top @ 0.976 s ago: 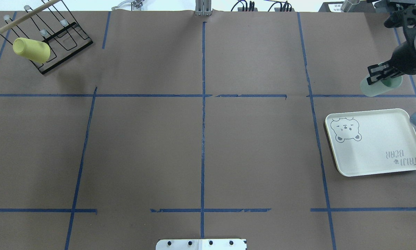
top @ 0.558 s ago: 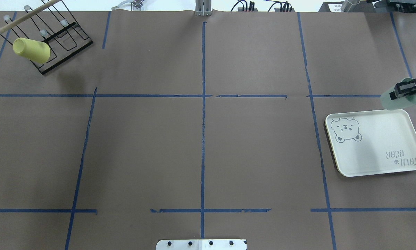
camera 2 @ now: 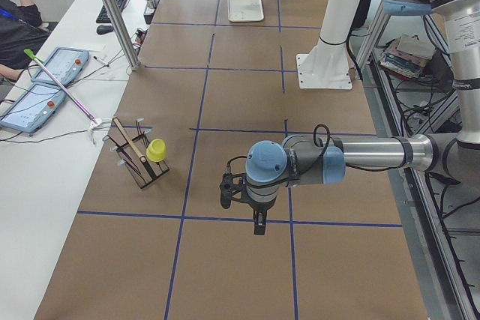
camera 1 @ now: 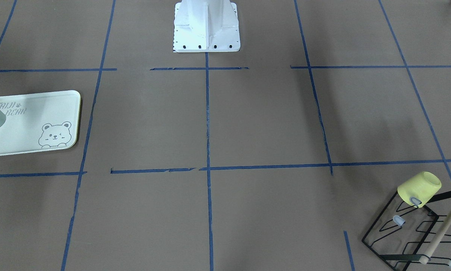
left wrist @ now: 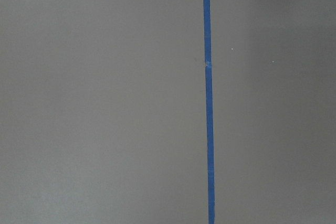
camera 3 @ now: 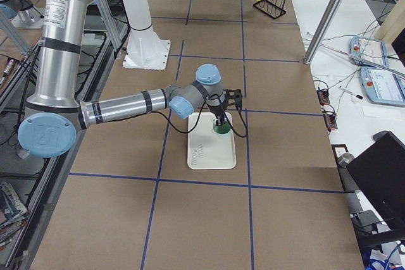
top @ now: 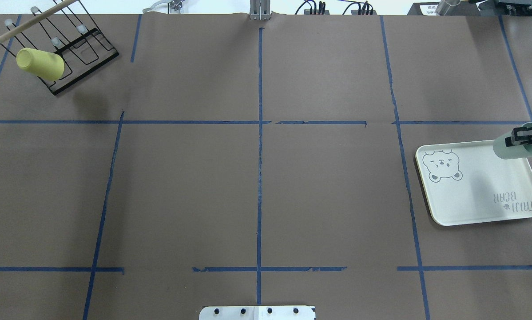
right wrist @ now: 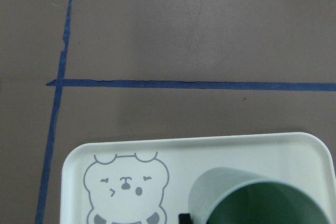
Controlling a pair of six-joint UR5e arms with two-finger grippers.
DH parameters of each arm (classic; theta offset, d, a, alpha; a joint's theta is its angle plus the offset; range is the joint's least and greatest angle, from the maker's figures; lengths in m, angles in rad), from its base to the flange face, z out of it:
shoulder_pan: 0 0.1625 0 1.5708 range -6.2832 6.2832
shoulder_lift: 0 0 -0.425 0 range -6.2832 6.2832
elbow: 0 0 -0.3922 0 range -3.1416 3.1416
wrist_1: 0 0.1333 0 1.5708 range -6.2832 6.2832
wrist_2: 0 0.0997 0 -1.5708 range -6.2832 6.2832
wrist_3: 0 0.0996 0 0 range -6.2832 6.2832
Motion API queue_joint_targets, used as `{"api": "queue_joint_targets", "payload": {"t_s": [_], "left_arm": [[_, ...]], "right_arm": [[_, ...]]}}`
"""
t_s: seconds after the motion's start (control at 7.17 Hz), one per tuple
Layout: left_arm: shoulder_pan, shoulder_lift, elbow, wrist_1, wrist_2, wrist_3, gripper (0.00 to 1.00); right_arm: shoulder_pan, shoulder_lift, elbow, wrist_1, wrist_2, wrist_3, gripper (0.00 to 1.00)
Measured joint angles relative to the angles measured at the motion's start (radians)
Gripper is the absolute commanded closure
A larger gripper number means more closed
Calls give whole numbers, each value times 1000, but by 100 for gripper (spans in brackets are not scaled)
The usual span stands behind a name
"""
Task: Left arm grabs green cup and hands to right arm on tray
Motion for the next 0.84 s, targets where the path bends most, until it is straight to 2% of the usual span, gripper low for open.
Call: {"api": "queue_joint_targets", "payload": {"t_s": [0.28, 0.56, 0.7, 0.84], "left_arm": [[-1, -2, 1, -1, -2, -1, 0], [-1, -4, 7, -1, -3, -1, 0], [-1, -4, 9, -1, -3, 0, 0], [-1, -4, 11, -1, -4, 0, 0]], "right_arm": [[-113, 1, -34, 67, -87, 83, 96], [-168, -22, -42, 70, -102, 95, 81], [-180, -35, -47, 66, -103, 95, 60], [-185, -42, -49, 58, -101, 94, 1]]}}
